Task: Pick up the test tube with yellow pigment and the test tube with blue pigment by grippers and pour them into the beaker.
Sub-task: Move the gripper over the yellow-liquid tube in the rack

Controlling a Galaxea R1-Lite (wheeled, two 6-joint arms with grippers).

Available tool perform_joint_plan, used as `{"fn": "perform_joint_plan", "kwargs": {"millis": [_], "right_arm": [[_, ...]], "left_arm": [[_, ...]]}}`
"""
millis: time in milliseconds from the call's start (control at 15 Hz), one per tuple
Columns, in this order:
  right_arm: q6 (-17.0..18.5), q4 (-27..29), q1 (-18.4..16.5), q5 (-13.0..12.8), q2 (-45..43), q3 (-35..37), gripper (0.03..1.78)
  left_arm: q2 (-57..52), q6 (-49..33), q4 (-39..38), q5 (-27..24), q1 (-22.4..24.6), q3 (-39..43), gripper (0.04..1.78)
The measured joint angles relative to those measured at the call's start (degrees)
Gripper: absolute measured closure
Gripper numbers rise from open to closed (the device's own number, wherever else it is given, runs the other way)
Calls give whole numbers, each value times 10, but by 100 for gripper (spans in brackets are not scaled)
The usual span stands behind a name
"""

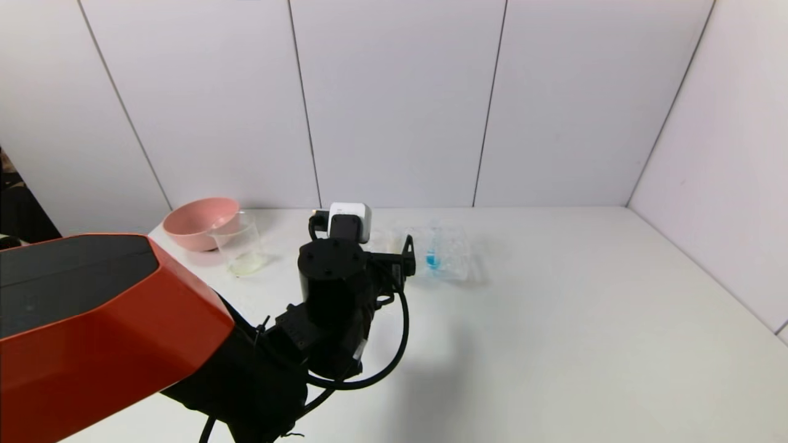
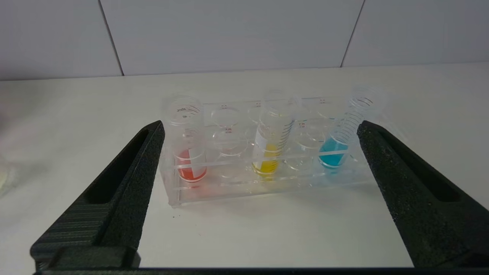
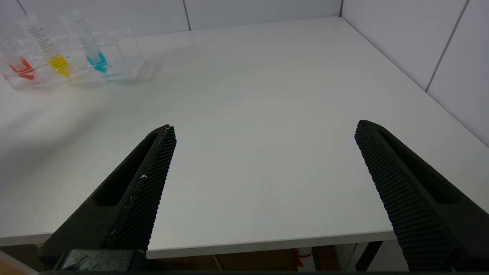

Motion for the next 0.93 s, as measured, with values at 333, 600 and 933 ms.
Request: {"fn": "perform_joint_plan", "kwargs": {"millis": [333,600,933], "right_arm": [[0,0,0,0,0,0,10],[0,0,0,0,0,0,10],[0,0,0,0,0,0,10]], "left_arm": [[45,1,-19,-1,-2,-10,6],[74,3,-15,-4,5,-43,6],[110,11,-11,-9,33,-97,6]]}}
